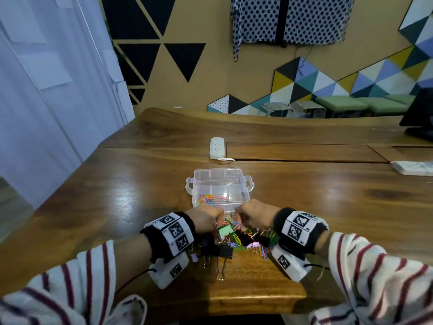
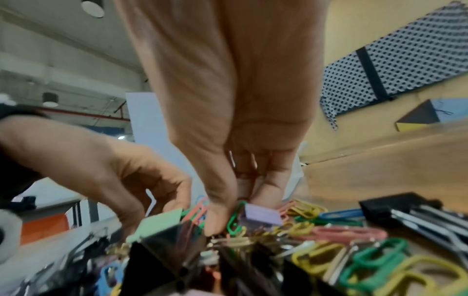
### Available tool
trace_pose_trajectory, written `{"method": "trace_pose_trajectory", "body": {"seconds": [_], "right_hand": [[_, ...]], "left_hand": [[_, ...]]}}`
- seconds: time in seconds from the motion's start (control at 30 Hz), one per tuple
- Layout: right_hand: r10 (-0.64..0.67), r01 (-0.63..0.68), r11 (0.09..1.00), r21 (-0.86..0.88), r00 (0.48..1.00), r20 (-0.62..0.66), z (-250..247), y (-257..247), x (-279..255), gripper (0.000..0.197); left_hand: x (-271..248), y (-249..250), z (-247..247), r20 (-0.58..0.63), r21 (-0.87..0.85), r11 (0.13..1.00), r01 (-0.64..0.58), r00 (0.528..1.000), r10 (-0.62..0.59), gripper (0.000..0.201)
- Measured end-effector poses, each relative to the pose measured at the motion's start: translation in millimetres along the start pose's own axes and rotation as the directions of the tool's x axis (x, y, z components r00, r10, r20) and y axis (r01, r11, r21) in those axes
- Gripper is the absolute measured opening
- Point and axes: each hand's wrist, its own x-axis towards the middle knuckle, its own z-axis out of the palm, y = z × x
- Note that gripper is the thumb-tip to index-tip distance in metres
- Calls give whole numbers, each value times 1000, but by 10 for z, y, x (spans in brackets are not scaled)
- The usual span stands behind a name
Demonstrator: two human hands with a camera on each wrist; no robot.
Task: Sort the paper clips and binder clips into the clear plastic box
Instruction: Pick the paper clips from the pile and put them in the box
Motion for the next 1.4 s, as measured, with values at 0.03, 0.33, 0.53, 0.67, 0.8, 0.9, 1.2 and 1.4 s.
{"method": "trace_pose_trajectory", "body": {"seconds": [0.03, 0.33, 0.53, 0.67, 0.8, 0.9, 1.2, 1.4], "right_hand": [[3, -3, 1000, 27, 1000, -2, -13, 23, -11, 17], [65, -25, 975, 222, 982, -176, -148, 293, -159, 8], [75, 20, 880, 475, 981, -181, -162, 351, -251, 27], [56, 74, 796, 600, 979, -195, -213, 326, -250, 20], [46, 103, 773, 626, 975, -218, -287, 268, -208, 17], [42, 103, 771, 629, 976, -211, -298, 231, -154, 17], [143, 95, 756, 648, 942, -304, -396, 25, 170, 12], [187, 32, 854, 519, 912, -365, -377, -216, 381, 13]], "left_hand": [[-6, -15, -6, -5, -39, 999, -6, 1000, 6, 20], [-136, -206, -77, -19, -381, 925, -15, 1000, 9, 25], [-144, -201, -196, -60, -337, 941, -38, 998, 18, 22], [-145, -195, -173, -46, -346, 937, -51, 998, 37, 18], [-166, -208, -119, -54, -386, 921, -53, 998, 35, 25], [-182, -222, -112, -79, -423, 904, -60, 996, 29, 25], [-189, -243, -165, -160, -445, 891, -86, 987, 16, 14], [-227, -254, -261, -199, -404, 908, -111, 980, 31, 9]]}}
